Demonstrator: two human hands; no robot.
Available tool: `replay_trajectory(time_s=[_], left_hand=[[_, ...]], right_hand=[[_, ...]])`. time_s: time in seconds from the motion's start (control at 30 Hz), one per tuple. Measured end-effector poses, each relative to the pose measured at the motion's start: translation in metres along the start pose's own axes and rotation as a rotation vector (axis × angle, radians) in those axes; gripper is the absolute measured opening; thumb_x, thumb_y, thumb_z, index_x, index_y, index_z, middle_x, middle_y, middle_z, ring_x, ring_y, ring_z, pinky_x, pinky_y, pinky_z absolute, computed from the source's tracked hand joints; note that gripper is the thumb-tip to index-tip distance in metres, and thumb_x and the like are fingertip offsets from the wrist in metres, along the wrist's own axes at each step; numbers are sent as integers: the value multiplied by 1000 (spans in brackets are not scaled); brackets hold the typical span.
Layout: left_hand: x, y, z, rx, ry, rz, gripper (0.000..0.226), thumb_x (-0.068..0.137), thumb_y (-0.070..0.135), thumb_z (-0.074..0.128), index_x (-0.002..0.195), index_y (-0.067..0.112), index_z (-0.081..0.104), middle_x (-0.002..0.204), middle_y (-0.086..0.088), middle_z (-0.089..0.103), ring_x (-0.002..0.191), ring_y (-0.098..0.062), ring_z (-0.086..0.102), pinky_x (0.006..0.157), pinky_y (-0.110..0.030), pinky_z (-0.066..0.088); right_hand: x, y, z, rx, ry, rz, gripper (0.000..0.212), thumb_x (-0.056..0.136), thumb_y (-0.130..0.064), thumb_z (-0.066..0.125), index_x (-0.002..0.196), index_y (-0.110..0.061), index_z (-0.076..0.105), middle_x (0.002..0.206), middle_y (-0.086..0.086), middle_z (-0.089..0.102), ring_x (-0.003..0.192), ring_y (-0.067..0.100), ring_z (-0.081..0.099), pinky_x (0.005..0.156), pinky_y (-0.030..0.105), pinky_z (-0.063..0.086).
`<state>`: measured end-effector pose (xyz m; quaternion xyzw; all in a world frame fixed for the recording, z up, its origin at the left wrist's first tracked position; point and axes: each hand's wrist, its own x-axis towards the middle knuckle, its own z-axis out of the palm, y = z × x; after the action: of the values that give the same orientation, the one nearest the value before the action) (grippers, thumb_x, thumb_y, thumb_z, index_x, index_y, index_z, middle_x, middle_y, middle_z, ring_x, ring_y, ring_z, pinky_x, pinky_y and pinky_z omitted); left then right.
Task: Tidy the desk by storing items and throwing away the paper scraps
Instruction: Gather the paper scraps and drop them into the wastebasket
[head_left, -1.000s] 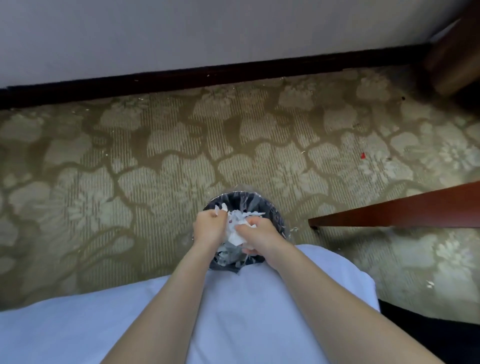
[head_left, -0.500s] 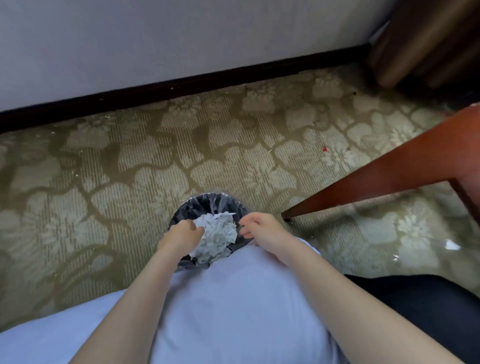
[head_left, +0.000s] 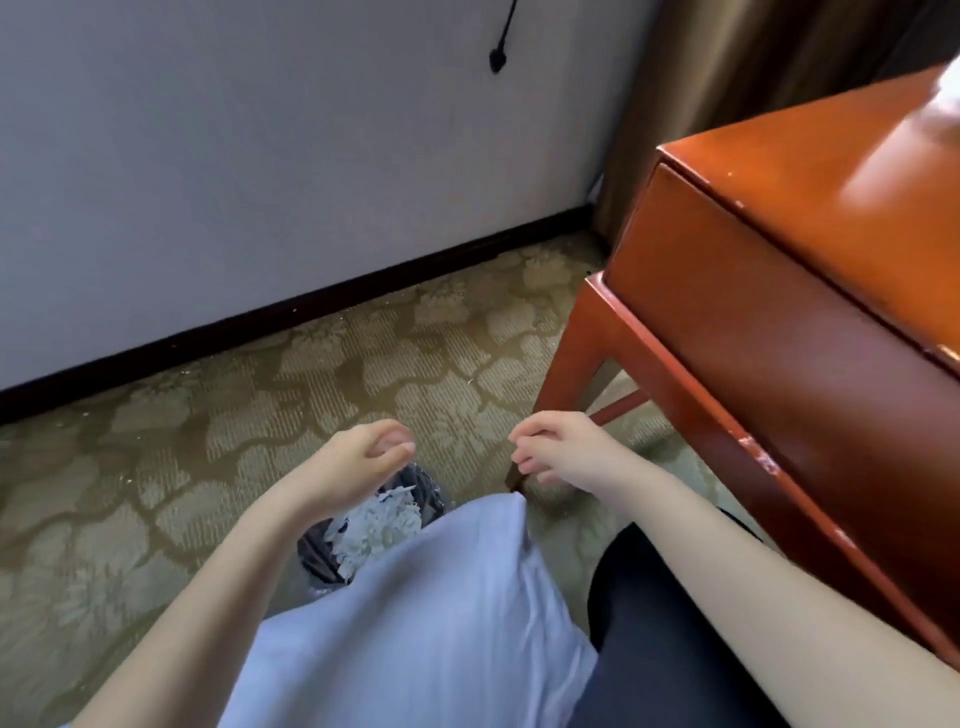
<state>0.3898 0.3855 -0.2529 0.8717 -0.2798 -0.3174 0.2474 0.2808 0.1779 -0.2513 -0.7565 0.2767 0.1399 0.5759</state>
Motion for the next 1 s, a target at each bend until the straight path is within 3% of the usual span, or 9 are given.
replay_trajectory(time_s=[0.1, 0.23, 0.43, 0.77, 0.93, 1.0], left_hand=[[-19, 47, -14, 77, 1, 114, 30, 96, 37, 43, 120, 23, 55, 119, 8, 59, 104, -7, 56, 90, -21, 41], [-43, 116, -27, 191, 6, 273, 29, 96, 42, 42, 118, 28, 56, 114, 13, 58, 101, -4, 56, 91, -21, 43], [-70, 222, -23, 271, 20, 554, 29, 94, 40, 45, 117, 27, 58, 114, 12, 62, 102, -3, 59, 91, -25, 49], [-56, 368, 43, 272, 20, 830, 22, 94, 35, 49, 109, 25, 61, 110, 8, 63, 102, -10, 58, 88, -22, 45], [-25, 410, 99, 167, 209, 886, 21, 92, 29, 52, 108, 18, 59, 107, 1, 58, 101, -14, 56, 89, -23, 43], [-14, 431, 114, 162, 243, 883, 24, 93, 32, 51, 113, 19, 56, 114, 1, 55, 107, -13, 52, 90, -19, 39]], right_hand=[[-41, -18, -25, -44, 23, -96, 14, 94, -12, 49, 101, -12, 61, 87, 3, 65, 83, 14, 62, 65, 18, 49], [-107, -43, -57, -164, 93, -280, 14, 94, -15, 50, 95, -20, 63, 87, -1, 68, 84, 13, 66, 75, 28, 53], [-204, -59, -115, -230, 268, -468, 15, 94, -19, 52, 94, -24, 65, 86, -5, 70, 81, 6, 67, 71, 21, 55], [-294, -4, -211, -170, 678, -399, 19, 97, -20, 48, 99, -21, 66, 90, -9, 68, 84, 4, 66, 69, 10, 53], [-299, 30, -254, 18, 913, -318, 19, 97, -15, 47, 96, -23, 64, 93, -9, 65, 88, 6, 63, 65, 8, 49], [-294, 42, -271, 9, 1008, -300, 18, 96, -14, 48, 96, -23, 64, 98, -7, 64, 92, 7, 61, 71, 8, 46]])
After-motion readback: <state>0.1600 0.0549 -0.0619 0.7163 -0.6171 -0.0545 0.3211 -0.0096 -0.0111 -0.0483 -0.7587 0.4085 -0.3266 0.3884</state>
